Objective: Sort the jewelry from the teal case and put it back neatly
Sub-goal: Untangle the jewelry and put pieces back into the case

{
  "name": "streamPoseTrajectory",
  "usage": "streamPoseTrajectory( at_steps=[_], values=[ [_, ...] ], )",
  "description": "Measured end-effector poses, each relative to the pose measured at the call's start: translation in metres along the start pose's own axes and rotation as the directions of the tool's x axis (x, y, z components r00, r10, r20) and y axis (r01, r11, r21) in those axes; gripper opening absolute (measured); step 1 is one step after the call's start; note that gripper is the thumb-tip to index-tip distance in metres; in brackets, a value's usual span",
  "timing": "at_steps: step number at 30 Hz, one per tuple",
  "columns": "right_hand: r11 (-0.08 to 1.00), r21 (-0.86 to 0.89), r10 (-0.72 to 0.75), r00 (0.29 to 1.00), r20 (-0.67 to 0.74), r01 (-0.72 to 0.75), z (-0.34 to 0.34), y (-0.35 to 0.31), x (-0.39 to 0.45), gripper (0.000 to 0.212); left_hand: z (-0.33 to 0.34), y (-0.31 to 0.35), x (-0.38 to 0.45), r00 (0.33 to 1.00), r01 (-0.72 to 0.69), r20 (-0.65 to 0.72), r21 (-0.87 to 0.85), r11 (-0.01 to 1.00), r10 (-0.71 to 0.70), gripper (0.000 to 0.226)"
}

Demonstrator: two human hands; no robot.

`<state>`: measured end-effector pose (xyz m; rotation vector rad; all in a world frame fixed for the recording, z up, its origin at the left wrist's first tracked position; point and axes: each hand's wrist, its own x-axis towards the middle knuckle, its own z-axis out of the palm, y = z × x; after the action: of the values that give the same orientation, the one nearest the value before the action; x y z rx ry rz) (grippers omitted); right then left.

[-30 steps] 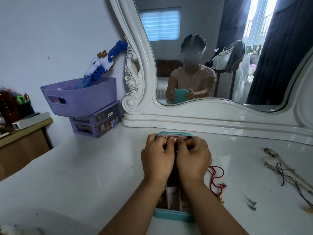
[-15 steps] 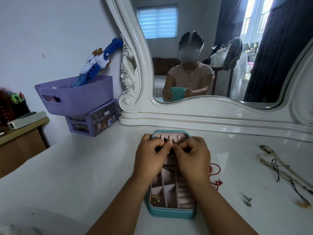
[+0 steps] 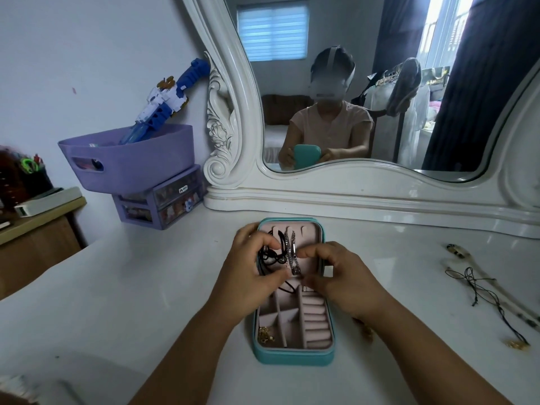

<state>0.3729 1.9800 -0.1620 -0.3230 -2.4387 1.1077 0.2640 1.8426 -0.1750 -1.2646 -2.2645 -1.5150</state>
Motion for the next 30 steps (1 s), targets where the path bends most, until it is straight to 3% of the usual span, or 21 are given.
streamPoseTrajectory(
  at_steps=[4,6,12,15,17,19,20,22,25,30],
  values=[
    [0.997,-0.031,-0.075,0.997,-0.024,0.074,0.002,0.004,0.003,0.039,0.007,0.002,-0.001,0.96,-0.272,0.023,0.3,0.914,0.279,0.041],
    [0.994,-0.023,-0.104,0.994,-0.031,0.103,0.002,0.007,0.001,0.043,0.011,0.001,0.001,0.932,-0.351,0.056,0.384,0.854,0.358,0.032],
    [0.993,0.021,-0.113,0.992,0.049,0.113,-0.006,0.012,-0.004,0.05,0.016,0.001,0.001,0.935,-0.335,0.032,0.416,0.846,0.354,0.01],
    [0.993,0.057,-0.105,0.993,0.046,0.103,-0.011,0.015,-0.008,0.058,0.016,0.001,0.0,0.928,-0.35,0.011,0.364,0.863,0.372,0.014],
    [0.989,0.137,-0.064,0.997,0.049,0.057,-0.014,0.015,-0.01,0.059,0.016,0.008,-0.003,0.959,-0.262,-0.067,0.176,0.949,0.277,0.042],
    [0.978,0.208,-0.021,0.997,0.072,0.006,-0.016,0.013,-0.011,0.057,0.015,0.015,-0.004,0.982,-0.031,-0.189,-0.063,0.998,0.018,0.07],
    [0.973,0.231,-0.008,0.997,0.083,-0.011,-0.019,0.012,-0.012,0.054,0.013,0.015,-0.004,0.971,0.103,-0.197,-0.181,0.978,-0.138,0.071],
    [0.965,0.261,0.008,0.996,0.088,-0.031,-0.026,0.01,-0.014,0.049,0.009,0.014,-0.002,0.926,0.304,-0.067,-0.45,0.84,-0.371,0.05],
    [0.955,0.291,0.063,0.998,0.013,-0.064,-0.049,0.01,-0.015,0.043,0.009,0.01,-0.002,0.863,0.449,0.14,-0.651,0.611,-0.486,0.015],
    [0.932,0.333,0.209,0.962,-0.174,-0.142,-0.096,0.025,-0.025,0.027,0.025,0.012,0.004,0.86,0.442,0.101,-0.635,0.634,-0.499,0.019]
  ],
)
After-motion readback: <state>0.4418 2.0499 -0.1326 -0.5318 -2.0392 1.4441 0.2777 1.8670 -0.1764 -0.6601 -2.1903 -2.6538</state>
